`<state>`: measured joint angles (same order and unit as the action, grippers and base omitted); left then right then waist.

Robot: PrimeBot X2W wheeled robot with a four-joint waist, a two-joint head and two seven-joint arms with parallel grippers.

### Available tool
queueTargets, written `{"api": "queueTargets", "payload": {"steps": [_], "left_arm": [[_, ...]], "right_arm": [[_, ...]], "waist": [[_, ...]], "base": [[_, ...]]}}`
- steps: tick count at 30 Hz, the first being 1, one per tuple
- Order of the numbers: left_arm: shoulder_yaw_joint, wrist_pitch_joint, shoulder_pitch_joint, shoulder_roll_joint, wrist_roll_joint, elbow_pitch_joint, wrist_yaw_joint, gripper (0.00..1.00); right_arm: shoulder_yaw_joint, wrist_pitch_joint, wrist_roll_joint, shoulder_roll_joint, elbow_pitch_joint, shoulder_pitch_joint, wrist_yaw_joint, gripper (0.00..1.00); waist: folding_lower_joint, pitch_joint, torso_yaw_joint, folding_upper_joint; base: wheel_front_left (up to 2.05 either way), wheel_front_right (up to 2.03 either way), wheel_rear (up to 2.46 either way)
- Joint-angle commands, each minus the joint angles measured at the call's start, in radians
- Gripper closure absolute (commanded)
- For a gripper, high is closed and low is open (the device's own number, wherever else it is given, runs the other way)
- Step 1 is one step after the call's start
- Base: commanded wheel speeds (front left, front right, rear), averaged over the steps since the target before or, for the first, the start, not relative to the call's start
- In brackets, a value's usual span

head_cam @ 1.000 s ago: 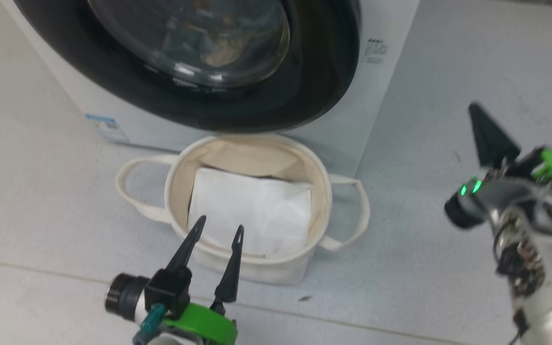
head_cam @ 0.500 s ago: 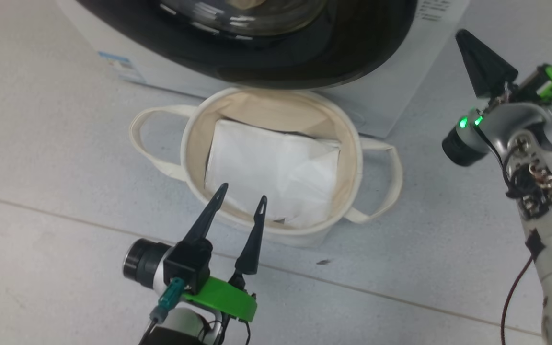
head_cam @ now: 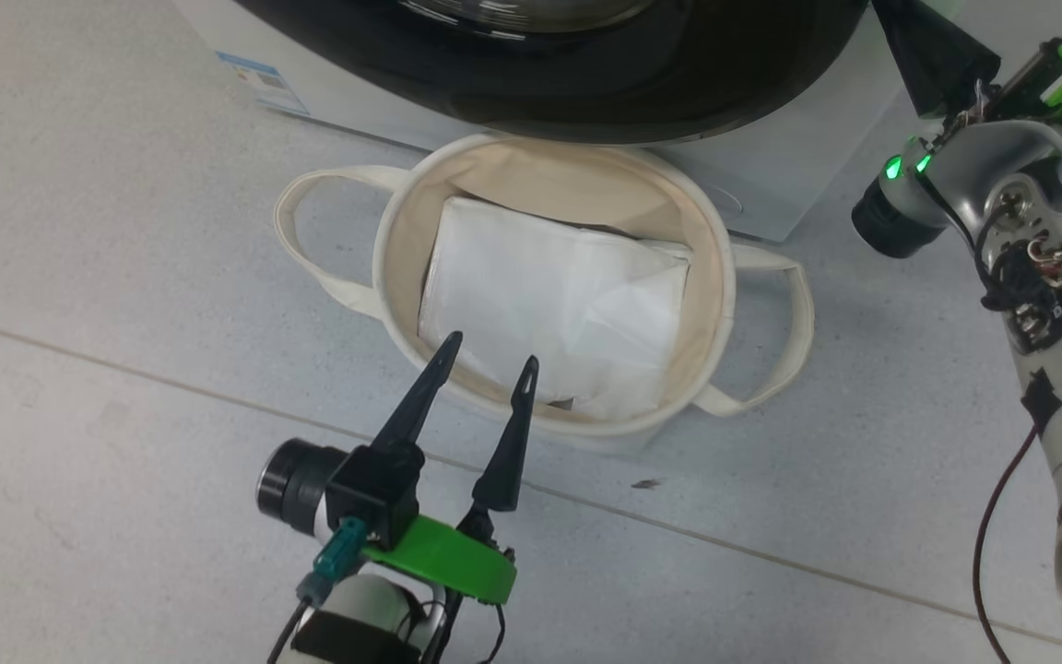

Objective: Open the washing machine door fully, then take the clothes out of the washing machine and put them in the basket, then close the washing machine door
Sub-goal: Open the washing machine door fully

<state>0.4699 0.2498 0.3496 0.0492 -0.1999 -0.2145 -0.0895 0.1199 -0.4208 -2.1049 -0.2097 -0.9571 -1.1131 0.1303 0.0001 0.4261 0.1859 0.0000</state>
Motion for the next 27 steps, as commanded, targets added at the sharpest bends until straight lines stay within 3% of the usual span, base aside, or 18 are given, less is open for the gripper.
{"api": "queueTargets", "payload": {"steps": [1, 5, 16, 27], "left_arm": [[-0.021, 0.012, 0.024, 0.001, -0.005, 0.036, -0.009, 0.00], [-0.017, 0.012, 0.032, 0.001, -0.056, 0.062, -0.010, 0.00], [0.001, 0.012, 0.050, 0.001, -0.061, 0.071, -0.024, 0.00], [-0.026, 0.012, 0.019, 0.001, -0.057, 0.061, -0.020, 0.00]], "right_arm": [[0.012, -0.004, -0.005, 0.010, 0.018, -0.044, 0.000, 1.00], [0.026, 0.000, 0.005, 0.028, -0.013, -0.081, 0.000, 1.00], [0.060, -0.027, 0.040, 0.070, -0.072, -0.139, 0.000, 1.00], [0.126, -0.090, 0.105, 0.131, 0.002, 0.040, 0.000, 1.00]], "waist": [[-0.0001, 0.006, 0.004, 0.0000], [-0.0001, 0.023, 0.005, 0.0000], [-0.0001, 0.045, 0.022, 0.0000], [-0.0001, -0.032, 0.017, 0.0000]], "base": [[0.00, 0.00, 0.00], [0.00, 0.00, 0.00], [0.00, 0.00, 0.00], [0.00, 0.00, 0.00]]}}
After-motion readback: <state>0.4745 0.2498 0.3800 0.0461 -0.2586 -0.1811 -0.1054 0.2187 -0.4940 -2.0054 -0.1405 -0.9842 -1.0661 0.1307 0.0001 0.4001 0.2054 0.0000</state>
